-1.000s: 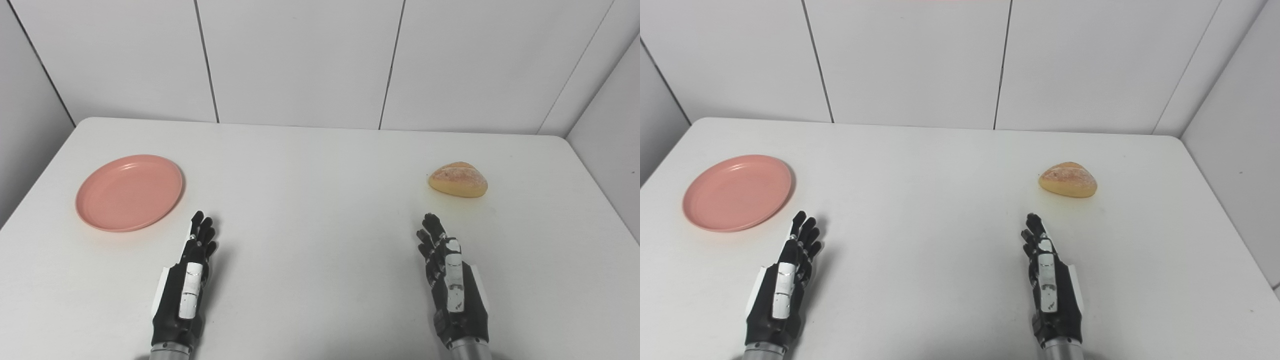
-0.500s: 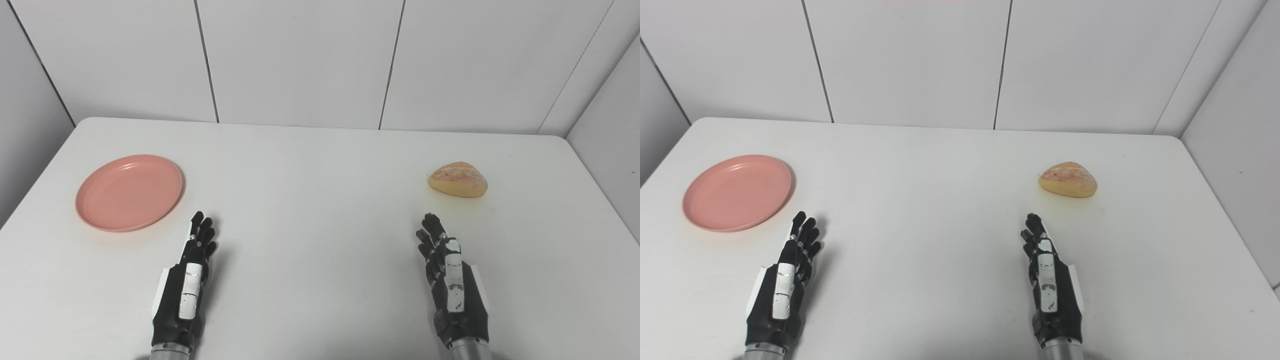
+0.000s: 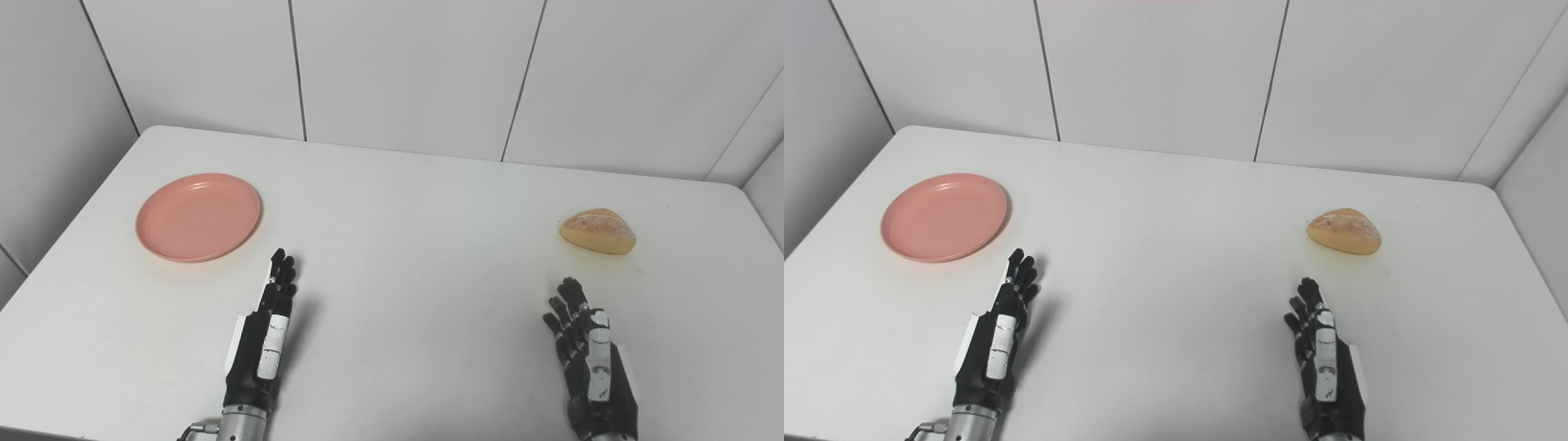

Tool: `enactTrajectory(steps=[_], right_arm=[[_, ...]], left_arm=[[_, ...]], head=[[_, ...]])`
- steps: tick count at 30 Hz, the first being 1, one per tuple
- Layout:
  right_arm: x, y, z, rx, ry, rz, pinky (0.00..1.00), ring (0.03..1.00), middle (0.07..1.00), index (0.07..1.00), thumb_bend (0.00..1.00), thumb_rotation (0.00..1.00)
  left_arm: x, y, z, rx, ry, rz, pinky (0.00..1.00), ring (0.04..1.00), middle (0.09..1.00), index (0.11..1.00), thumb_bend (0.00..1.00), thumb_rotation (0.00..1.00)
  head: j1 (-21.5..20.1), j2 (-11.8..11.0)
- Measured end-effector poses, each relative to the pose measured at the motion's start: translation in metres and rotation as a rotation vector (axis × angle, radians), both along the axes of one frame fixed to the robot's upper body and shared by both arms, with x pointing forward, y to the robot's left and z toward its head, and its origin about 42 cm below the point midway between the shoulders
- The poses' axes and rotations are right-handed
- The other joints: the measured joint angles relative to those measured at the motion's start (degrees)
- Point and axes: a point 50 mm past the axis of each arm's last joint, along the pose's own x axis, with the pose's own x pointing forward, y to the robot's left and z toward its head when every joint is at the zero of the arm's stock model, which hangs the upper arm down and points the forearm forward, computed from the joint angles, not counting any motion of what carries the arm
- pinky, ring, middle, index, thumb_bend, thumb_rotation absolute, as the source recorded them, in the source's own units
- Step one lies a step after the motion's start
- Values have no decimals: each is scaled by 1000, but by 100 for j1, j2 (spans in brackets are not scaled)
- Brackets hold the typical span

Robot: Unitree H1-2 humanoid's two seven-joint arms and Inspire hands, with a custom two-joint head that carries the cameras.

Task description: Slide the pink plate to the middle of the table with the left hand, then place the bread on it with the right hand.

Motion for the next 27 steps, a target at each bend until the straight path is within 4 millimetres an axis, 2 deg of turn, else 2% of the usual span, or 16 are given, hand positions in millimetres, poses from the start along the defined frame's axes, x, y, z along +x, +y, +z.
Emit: enactTrajectory(steps=[2, 6, 7, 13, 27], right_arm=[[1, -3, -3, -2, -11, 4, 1000, 974, 978, 953, 820, 1000], [3, -7, -6, 3, -20, 7, 1000, 977, 980, 957, 825, 1000], [4, -8, -7, 5, -22, 9, 1000, 978, 982, 957, 819, 1000], [7, -11, -9, 4, -35, 12, 1000, 979, 986, 958, 815, 1000], [4, -12, -8, 12, -39, 18, 1000, 985, 992, 964, 815, 1000]], left_arm=[[0, -2, -2, 10, -19, 1, 1000, 987, 997, 1000, 721, 992], [0, -4, -4, 21, -65, 10, 1000, 984, 990, 1000, 716, 990], [1, -5, -4, 20, -74, 10, 1000, 988, 992, 1000, 716, 991], [0, -8, -8, 36, -94, 7, 1000, 989, 1000, 1000, 708, 998], [-1, -10, -8, 36, -103, 14, 1000, 1000, 1000, 1000, 697, 994]], head=[[131, -175], [220, -308], [237, -403], [324, -483], [387, -325]])
